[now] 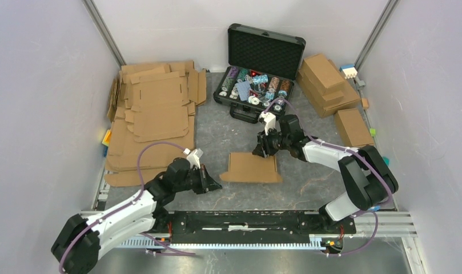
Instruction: Fold the paper box
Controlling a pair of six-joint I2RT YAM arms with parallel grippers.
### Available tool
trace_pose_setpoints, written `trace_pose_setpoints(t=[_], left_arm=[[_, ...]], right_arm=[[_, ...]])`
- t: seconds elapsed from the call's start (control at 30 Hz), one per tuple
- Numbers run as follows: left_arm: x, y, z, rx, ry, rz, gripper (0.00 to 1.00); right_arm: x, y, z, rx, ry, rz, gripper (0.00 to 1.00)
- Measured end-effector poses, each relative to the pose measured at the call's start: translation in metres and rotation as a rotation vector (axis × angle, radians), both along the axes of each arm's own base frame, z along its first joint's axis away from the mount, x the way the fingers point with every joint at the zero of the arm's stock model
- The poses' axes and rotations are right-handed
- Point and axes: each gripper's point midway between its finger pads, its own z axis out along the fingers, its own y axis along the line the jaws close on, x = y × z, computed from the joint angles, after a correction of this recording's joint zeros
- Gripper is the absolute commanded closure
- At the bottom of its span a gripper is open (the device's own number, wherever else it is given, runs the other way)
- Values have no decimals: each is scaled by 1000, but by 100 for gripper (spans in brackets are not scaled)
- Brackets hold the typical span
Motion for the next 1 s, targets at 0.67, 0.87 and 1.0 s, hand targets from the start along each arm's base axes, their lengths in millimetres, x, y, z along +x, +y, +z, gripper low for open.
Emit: trace_pose_setpoints(t=[0.67, 0.87, 1.0], left_arm=[[7, -27, -18, -33, 28, 14, 91], [33, -57, -14, -81, 19, 27, 91], [52, -78, 12, -143, -40, 17, 91]], right_arm=[[-5, -10, -34, -103, 62, -18, 58], [-9, -8, -34, -95, 60, -7, 58], [-12, -9, -34, -95, 58, -5, 53]])
